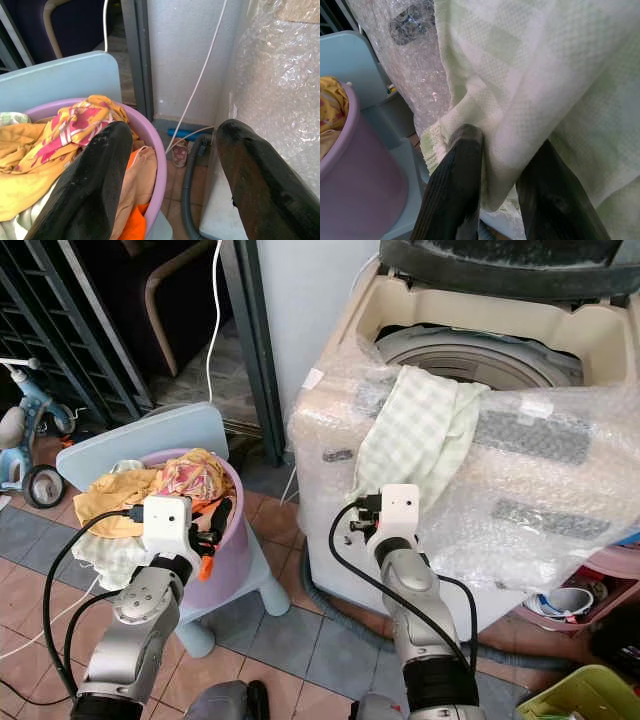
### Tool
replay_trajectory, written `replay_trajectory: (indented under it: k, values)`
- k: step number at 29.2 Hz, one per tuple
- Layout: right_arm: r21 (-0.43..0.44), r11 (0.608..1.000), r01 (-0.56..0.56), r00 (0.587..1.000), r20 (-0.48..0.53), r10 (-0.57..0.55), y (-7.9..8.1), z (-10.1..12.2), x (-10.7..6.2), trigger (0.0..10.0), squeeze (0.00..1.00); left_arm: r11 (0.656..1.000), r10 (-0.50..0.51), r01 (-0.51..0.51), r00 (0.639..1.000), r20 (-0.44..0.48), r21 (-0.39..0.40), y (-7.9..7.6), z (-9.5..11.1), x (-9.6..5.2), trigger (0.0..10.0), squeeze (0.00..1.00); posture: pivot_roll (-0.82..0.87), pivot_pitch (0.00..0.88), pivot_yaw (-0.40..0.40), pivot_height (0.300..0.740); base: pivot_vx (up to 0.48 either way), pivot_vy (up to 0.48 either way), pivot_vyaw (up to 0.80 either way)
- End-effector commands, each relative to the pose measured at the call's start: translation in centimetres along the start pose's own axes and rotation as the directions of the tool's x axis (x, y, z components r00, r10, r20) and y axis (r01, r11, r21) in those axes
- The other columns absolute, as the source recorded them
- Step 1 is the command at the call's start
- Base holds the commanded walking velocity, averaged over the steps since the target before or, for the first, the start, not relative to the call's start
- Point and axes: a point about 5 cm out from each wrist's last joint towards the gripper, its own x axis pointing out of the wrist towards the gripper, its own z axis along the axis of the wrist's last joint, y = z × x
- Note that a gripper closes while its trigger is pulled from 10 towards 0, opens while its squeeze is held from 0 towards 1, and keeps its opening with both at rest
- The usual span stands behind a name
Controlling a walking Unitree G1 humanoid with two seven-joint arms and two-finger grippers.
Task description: Clothes washing
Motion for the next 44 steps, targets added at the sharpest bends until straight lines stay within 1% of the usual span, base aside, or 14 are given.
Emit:
replay_trajectory:
  k: [1, 10, 18, 23, 26, 28, 30, 33, 37, 38, 39, 40, 41, 44]
  values:
    - [0.011, 1.0, -0.003, 1.0, 0.011, 0.003, -0.2, 0.3, 0.2, 0.0, 0.0, 1.0, 0.008, -0.007, 1.0, -0.013, 0.014, 0.1, -0.1, 0.0, 10.0, 0.0, -0.03, 0.076, 0.051, 0.74, 0.0, 0.0, 0.0]
    - [0.019, 0.999, -0.051, 0.997, 0.062, 0.05, -0.8, 1.9, 0.2, 0.0, 0.0, 1.0, 0.014, -0.014, 1.0, -0.01, 0.014, 0.2, -0.1, -0.1, 10.0, 0.0, -0.03, 0.075, 0.047, 0.74, 0.0, 0.0, 0.0]
    - [-0.007, 0.997, -0.075, 0.993, 0.092, 0.075, -2.9, 3.8, 0.2, 0.0, 0.0, 1.0, 0.016, -0.016, 1.0, -0.01, 0.014, 0.1, -0.2, -0.1, 10.0, 0.0, -0.04, 0.071, 0.045, 0.74, 0.0, 0.0, 0.0]
    - [-0.014, 0.974, -0.226, 0.963, 0.146, 0.226, -2.9, 5.9, -0.4, 0.0, 0.0, 1.0, 0.016, -0.016, 1.0, -0.008, 0.013, 0.1, -0.2, 0.0, 10.0, 0.0, -0.04, 0.068, 0.046, 0.74, 0.0, 0.0, 0.0]
    - [-0.08, 0.921, -0.381, 0.883, 0.263, 0.388, -3.1, 11.8, -0.3, 0.0, 0.0, 1.0, 0.017, -0.017, 1.0, -0.006, 0.017, 0.2, -0.1, 0.2, 10.0, 0.0, -0.04, 0.064, 0.047, 0.74, 0.0, 0.0, 0.0]
    - [-0.103, 0.912, -0.396, 0.866, 0.288, 0.408, -3.3, 13.3, -0.1, 0.0, 0.0, 1.0, 0.016, -0.015, 1.0, -0.005, 0.018, 0.2, -0.1, 0.2, 10.0, 0.0, -0.04, 0.064, 0.047, 0.74, 0.0, 0.0, 0.0]
    - [-0.186, 0.913, -0.363, 0.836, 0.368, 0.407, -3.9, 17.8, 1.1, 0.0, 0.0, 1.0, 0.014, -0.014, 1.0, -0.002, 0.017, 0.2, 0.0, 0.5, 10.0, 0.0, -0.04, 0.058, 0.046, 0.74, 0.0, 0.0, 0.0]
    - [-0.245, 0.918, -0.313, 0.814, 0.428, 0.392, -4.2, 21.8, 2.0, 0.0, 0.0, 1.0, 0.013, -0.013, 1.0, 0.002, 0.016, 0.0, 0.1, 0.7, 10.0, 0.0, -0.04, 0.055, 0.042, 0.74, 0.0, 0.0, 0.0]
    - [-0.311, 0.93, -0.197, 0.83, 0.451, 0.327, -4.3, 24.7, 3.1, 0.0, 0.0, 1.0, 0.014, -0.014, 1.0, 0.005, 0.015, -0.1, 0.2, 0.7, 10.0, 0.0, -0.03, 0.051, 0.039, 0.74, 0.0, 0.0, 0.0]
    - [-0.33, 0.94, -0.09, 0.87, 0.433, 0.236, -4.8, 25.3, 4.0, 6.9, 0.0, 1.0, 0.016, -0.016, 1.0, 0.007, 0.014, -0.1, 0.2, 0.7, 10.0, 0.0, -0.03, 0.05, 0.039, 0.74, 0.0, 0.0, 0.0]
    - [-0.328, 0.944, -0.032, 0.904, 0.395, 0.167, -5.2, 25.0, 4.6, 10.0, 0.4, 1.0, 0.017, -0.017, 1.0, 0.007, 0.014, -0.1, 0.2, 0.7, 10.0, 0.0, -0.03, 0.047, 0.039, 0.74, 0.0, 0.0, 0.0]
    - [-0.325, 0.946, 0.002, 0.922, 0.366, 0.124, -5.6, 24.7, 4.8, 10.0, 0.4, 1.0, 0.017, -0.017, 1.0, 0.007, 0.014, -0.1, 0.2, 0.7, 10.0, 0.0, -0.03, 0.046, 0.038, 0.74, 0.0, 0.0, 0.0]
    - [-0.308, 0.951, 0.015, 0.936, 0.338, 0.095, -5.8, 24.2, 5.2, 10.0, 1.0, 1.0, 0.019, -0.019, 1.0, 0.006, 0.015, -0.1, 0.2, 0.7, 10.0, 0.0, -0.02, 0.044, 0.036, 0.74, 0.0, 0.0, 0.0]
    - [-0.325, 0.942, 0.083, 0.958, 0.285, 0.014, -6.3, 23.5, 5.8, 10.0, 1.0, 0.999, 0.032, -0.032, 0.999, 0.007, 0.022, 0.2, 0.2, 0.8, 10.0, 0.0, -0.01, 0.042, 0.031, 0.74, 0.0, 0.0, 0.0]
